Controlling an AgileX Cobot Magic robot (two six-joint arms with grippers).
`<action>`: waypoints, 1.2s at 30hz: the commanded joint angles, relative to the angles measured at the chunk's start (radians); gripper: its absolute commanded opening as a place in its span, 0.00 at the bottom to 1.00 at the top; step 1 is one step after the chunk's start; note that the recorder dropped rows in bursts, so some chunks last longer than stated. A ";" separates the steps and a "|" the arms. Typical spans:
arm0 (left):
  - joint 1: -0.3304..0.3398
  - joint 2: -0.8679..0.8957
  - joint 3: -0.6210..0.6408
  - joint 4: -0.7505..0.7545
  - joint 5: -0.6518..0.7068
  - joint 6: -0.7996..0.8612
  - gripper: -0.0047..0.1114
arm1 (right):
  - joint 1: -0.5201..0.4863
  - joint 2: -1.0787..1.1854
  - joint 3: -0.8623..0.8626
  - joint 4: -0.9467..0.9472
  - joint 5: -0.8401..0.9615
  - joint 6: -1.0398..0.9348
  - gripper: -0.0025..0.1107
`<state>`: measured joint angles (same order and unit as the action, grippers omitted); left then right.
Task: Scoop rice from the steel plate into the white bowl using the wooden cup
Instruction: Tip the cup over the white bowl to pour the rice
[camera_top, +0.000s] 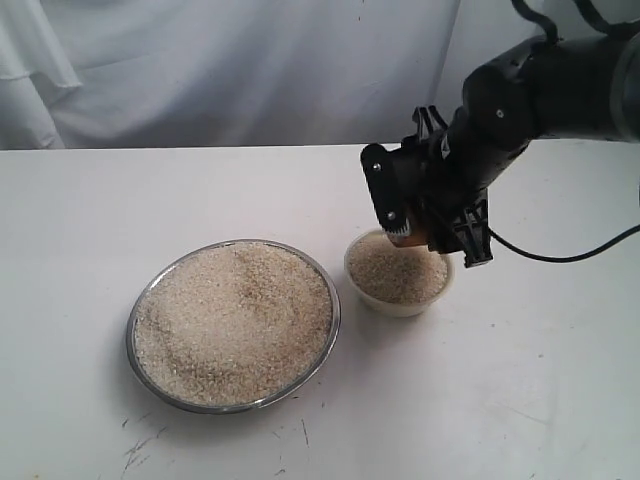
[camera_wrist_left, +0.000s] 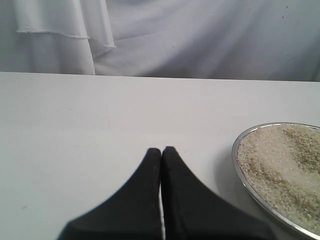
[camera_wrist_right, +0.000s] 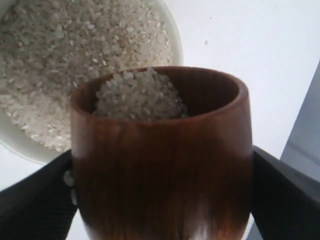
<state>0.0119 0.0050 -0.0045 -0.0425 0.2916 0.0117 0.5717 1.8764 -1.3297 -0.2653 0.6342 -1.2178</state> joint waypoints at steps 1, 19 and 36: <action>-0.002 -0.005 0.005 -0.001 -0.006 -0.003 0.04 | 0.037 -0.012 0.041 -0.230 -0.060 0.083 0.02; -0.002 -0.005 0.005 -0.001 -0.006 -0.003 0.04 | 0.158 -0.012 0.079 -0.665 -0.021 0.291 0.02; -0.002 -0.005 0.005 -0.001 -0.006 -0.003 0.04 | 0.206 -0.012 0.079 -0.823 0.066 0.312 0.02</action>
<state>0.0119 0.0050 -0.0045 -0.0425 0.2916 0.0117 0.7644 1.8764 -1.2522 -1.0502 0.6847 -0.9137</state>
